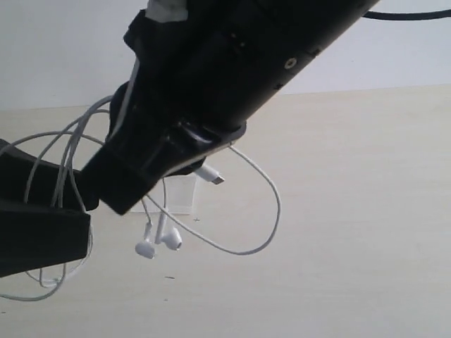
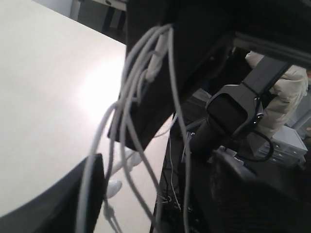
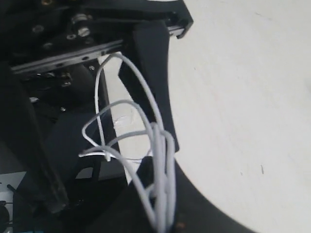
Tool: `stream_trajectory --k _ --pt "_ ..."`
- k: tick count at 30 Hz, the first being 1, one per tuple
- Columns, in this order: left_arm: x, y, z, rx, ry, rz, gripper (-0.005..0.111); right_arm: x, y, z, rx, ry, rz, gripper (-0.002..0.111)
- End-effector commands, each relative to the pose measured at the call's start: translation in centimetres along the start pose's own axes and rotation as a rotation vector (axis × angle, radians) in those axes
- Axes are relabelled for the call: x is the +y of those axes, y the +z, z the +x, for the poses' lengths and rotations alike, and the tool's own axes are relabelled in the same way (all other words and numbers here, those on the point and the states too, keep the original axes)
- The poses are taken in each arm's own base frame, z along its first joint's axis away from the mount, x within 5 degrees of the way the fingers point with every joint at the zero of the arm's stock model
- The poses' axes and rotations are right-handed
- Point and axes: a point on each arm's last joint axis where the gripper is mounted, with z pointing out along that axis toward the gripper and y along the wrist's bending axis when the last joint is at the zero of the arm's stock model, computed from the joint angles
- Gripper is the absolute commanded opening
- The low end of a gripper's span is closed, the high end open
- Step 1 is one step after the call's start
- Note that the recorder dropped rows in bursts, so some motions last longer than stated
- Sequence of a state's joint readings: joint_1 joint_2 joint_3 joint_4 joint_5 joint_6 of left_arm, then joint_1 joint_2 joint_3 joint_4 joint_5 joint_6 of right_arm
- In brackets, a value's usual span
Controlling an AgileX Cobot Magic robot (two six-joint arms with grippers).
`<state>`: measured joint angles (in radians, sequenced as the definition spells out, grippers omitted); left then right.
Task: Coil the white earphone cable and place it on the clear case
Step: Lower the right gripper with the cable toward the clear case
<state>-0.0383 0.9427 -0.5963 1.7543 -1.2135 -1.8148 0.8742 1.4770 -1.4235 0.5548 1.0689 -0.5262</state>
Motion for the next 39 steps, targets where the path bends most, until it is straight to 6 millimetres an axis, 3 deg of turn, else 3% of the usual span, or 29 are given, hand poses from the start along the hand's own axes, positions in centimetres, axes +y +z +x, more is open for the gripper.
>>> stream_trajectory --k 1,10,20,30,39 --pt "-0.8 -0.4 -0.2 -0.022 0.026 0.004 0.062 -0.9 -0.1 -0.2 -0.001 0.028 0.109 0.000" --pt "-1.5 -3.5 -0.9 -0.151 0.085 -0.218 0.062 -2.2 0.5 0.1 0.038 0.072 0.213 0.000" --pt "-0.9 -3.8 -1.1 -0.177 0.086 -0.293 0.062 -3.6 1.2 0.1 0.049 0.100 0.312 0.000" --pt "-0.8 -3.8 -1.1 -0.186 0.063 -0.306 0.062 -7.7 5.3 1.9 0.292 0.168 0.477 0.000" --pt "-0.9 -3.8 -1.1 -0.184 0.060 -0.300 0.062 -9.9 7.0 -0.6 0.374 0.160 0.523 0.000"
